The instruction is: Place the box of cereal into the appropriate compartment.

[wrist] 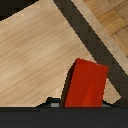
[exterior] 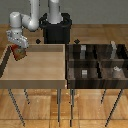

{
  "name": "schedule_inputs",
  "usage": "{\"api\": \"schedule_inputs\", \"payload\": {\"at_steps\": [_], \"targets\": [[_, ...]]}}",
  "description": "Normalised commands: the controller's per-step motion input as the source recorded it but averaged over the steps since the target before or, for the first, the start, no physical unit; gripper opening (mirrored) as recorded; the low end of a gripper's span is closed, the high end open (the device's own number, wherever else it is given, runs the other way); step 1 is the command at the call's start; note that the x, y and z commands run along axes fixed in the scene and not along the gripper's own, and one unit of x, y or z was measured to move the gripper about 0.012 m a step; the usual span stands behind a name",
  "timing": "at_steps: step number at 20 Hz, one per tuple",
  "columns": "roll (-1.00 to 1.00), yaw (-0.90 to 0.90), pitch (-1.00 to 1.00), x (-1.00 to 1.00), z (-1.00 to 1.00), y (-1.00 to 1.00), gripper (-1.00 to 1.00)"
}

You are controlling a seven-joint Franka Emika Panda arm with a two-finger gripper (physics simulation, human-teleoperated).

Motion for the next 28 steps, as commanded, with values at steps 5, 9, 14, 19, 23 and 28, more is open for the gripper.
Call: {"api": "schedule_inputs", "payload": {"at_steps": [5, 9, 14, 19, 23, 28], "targets": [[0.0, 0.0, 0.0, 0.0, 0.8, 0.0, -1.0], [0.0, 0.0, 0.0, 0.0, 1.0, 0.0, -1.0], [0.0, 0.0, 0.0, 0.0, 0.6, 0.0, -1.0], [0.0, 0.0, 0.0, 0.0, 0.6, 0.2, -1.0], [0.0, 0.0, 0.0, 0.0, 0.0, 0.5, -1.0], [0.0, 0.0, 0.0, 0.0, 0.0, 1.0, -1.0]]}}
